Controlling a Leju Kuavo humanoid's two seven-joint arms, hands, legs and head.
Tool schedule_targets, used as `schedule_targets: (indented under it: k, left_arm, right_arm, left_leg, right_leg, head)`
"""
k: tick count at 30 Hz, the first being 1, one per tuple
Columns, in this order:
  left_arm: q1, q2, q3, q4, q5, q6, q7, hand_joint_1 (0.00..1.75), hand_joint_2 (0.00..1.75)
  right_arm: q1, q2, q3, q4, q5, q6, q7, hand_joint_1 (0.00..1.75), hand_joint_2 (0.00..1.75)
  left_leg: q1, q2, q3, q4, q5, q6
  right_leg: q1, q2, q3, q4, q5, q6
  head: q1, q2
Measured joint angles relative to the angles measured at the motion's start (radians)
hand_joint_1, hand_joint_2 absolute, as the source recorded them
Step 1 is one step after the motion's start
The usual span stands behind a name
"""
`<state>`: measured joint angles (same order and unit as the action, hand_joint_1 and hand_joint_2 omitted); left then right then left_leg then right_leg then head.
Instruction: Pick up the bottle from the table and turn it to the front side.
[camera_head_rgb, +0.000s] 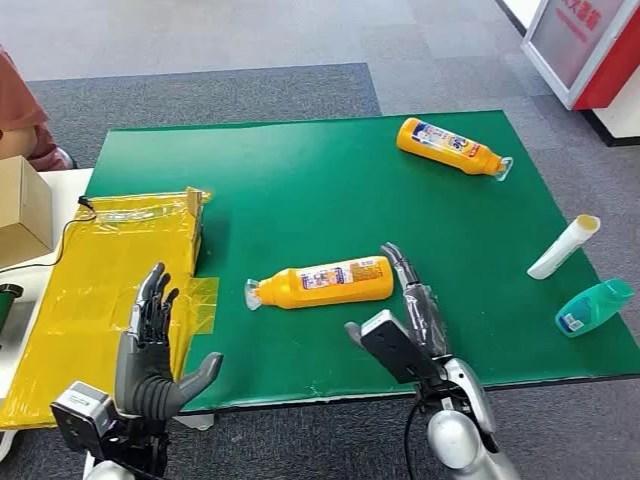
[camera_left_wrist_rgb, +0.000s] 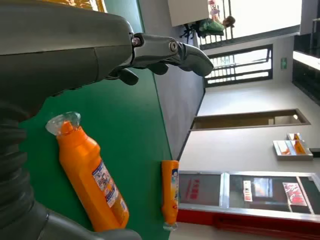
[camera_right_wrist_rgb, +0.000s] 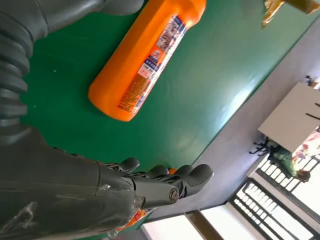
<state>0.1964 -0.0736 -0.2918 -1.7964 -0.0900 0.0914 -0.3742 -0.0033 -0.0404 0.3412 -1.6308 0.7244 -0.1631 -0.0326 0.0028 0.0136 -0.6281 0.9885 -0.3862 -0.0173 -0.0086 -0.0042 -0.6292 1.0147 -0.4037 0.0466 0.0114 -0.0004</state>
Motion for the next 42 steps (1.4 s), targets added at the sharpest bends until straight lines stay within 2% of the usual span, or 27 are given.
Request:
schedule_targets:
  k: [4, 10, 16, 23, 26, 30, 36, 42]
  left_arm:
    - [-0.016, -0.002, -0.002, 0.001, -0.02, -0.033, 0.024, 0.0, 1.75]
    - [-0.124, -0.01, -0.047, 0.049, -0.042, -0.1, 0.087, 0.0, 1.75]
    - [-0.234, -0.012, -0.099, 0.125, -0.06, -0.139, 0.109, 0.0, 1.75]
    - [-0.349, -0.012, -0.15, 0.222, -0.076, -0.198, 0.134, 0.0, 1.75]
    - [-0.384, -0.015, -0.165, 0.261, -0.015, -0.258, 0.145, 0.0, 1.75]
    - [-0.397, -0.023, -0.176, 0.308, 0.152, -0.364, 0.149, 0.0, 1.75]
    - [-0.391, -0.025, -0.202, 0.349, 0.185, -0.383, 0.143, 0.0, 1.75]
    - [-0.375, -0.02, -0.233, 0.35, 0.185, -0.395, 0.131, 0.0, 1.75]
  right_arm:
    - [-0.035, -0.002, 0.012, 0.05, 0.095, 0.015, 0.059, 0.0, 1.75]
    - [-0.188, 0.019, 0.062, 0.31, 0.295, -0.012, 0.136, 0.0, 1.75]
    - [-0.309, 0.055, 0.107, 0.511, 0.373, -0.018, 0.16, 0.0, 1.75]
    - [-0.413, 0.087, 0.155, 0.661, 0.435, -0.002, 0.172, 0.0, 1.75]
    - [-0.446, 0.098, 0.17, 0.713, 0.45, 0.003, 0.167, 0.0, 1.75]
    - [-0.493, 0.102, 0.189, 0.809, 0.455, 0.008, 0.136, 0.0, 1.75]
    - [-0.541, 0.096, 0.204, 0.932, 0.525, -0.004, 0.174, 0.0, 1.75]
    - [-0.58, 0.064, 0.21, 1.014, 0.606, -0.002, 0.223, 0.0, 1.75]
  left_leg:
    - [0.0, 0.0, 0.0, 0.0, 0.0, 0.0]
    - [0.0, 0.0, 0.0, 0.0, 0.004, 0.0]
    - [0.0, 0.0, 0.0, 0.0, 0.006, 0.0]
    - [0.0, 0.0, -0.001, 0.0, 0.006, 0.0]
    - [0.0, 0.0, -0.001, 0.0, 0.006, 0.0]
    - [0.0, 0.0, -0.001, 0.0, 0.006, 0.0]
    - [0.0, 0.0, -0.001, 0.0, 0.006, 0.0]
    - [0.0, 0.0, -0.001, 0.0, 0.006, 0.0]
  right_leg:
    - [0.0, 0.0, 0.0, 0.0, 0.001, 0.0]
    - [0.0, 0.0, 0.0, 0.0, 0.004, 0.0]
    - [0.0, 0.0, -0.001, 0.0, 0.005, 0.0]
    - [0.0, 0.0, -0.001, 0.0, 0.005, 0.0]
    - [0.0, 0.0, -0.001, 0.0, 0.005, 0.001]
    - [0.0, 0.0, -0.001, 0.0, 0.005, 0.001]
    - [0.0, 0.0, -0.001, 0.0, 0.005, 0.001]
    - [0.0, 0.0, -0.001, 0.0, 0.005, 0.001]
  head:
    - [0.0, 0.0]
    - [0.0, 0.0]
    - [0.0, 0.0]
    - [0.0, 0.0]
    - [0.0, 0.0]
    - [0.0, 0.0]
    - [0.0, 0.0]
    - [0.0, 0.0]
